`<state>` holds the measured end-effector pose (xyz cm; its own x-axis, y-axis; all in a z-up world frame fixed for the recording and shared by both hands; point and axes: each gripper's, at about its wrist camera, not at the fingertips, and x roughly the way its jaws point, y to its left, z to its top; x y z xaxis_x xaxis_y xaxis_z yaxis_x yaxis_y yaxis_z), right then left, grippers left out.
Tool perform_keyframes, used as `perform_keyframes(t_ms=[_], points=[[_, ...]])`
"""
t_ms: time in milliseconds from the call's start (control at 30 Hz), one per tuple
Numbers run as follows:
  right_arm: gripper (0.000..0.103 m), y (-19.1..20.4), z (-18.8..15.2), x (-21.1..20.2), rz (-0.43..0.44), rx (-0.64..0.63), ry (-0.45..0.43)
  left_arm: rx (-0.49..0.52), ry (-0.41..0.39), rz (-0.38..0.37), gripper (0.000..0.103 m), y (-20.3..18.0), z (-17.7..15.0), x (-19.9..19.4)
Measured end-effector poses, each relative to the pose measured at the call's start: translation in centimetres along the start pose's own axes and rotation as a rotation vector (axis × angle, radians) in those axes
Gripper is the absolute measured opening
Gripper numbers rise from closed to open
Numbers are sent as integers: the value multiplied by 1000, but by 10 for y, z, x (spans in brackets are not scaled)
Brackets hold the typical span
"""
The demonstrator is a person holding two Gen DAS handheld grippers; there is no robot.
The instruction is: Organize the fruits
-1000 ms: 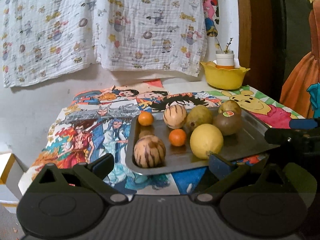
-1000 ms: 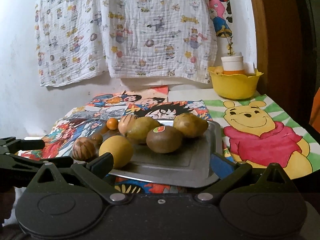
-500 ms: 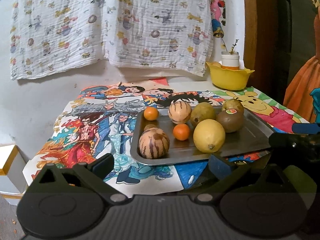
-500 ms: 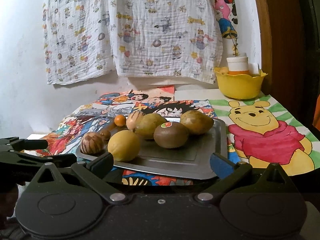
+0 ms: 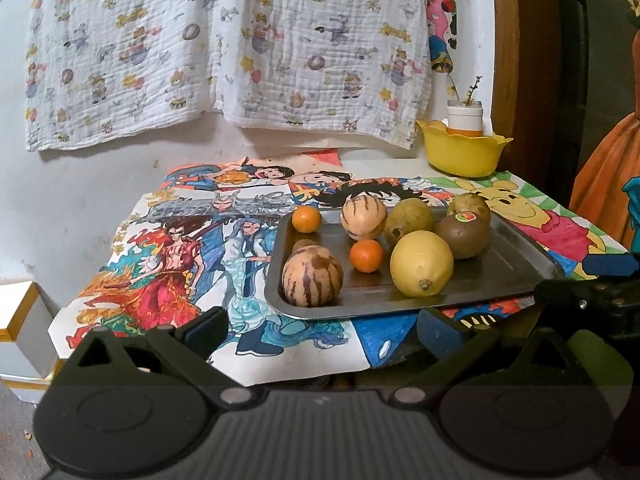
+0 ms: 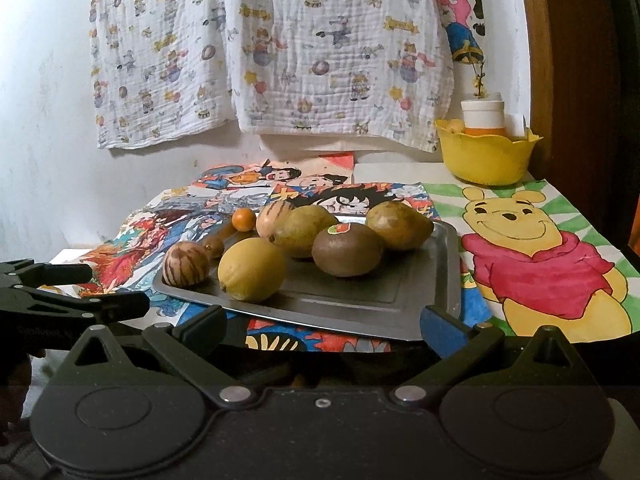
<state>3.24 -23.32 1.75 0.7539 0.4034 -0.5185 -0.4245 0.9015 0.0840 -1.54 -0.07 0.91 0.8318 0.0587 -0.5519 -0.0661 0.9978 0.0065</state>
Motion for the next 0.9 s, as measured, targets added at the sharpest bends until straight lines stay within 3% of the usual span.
perform_keyframes(t_ms=[900], points=[[102,1,0,2,-6,-11,10,-4,1,1,103,0,-1,0]])
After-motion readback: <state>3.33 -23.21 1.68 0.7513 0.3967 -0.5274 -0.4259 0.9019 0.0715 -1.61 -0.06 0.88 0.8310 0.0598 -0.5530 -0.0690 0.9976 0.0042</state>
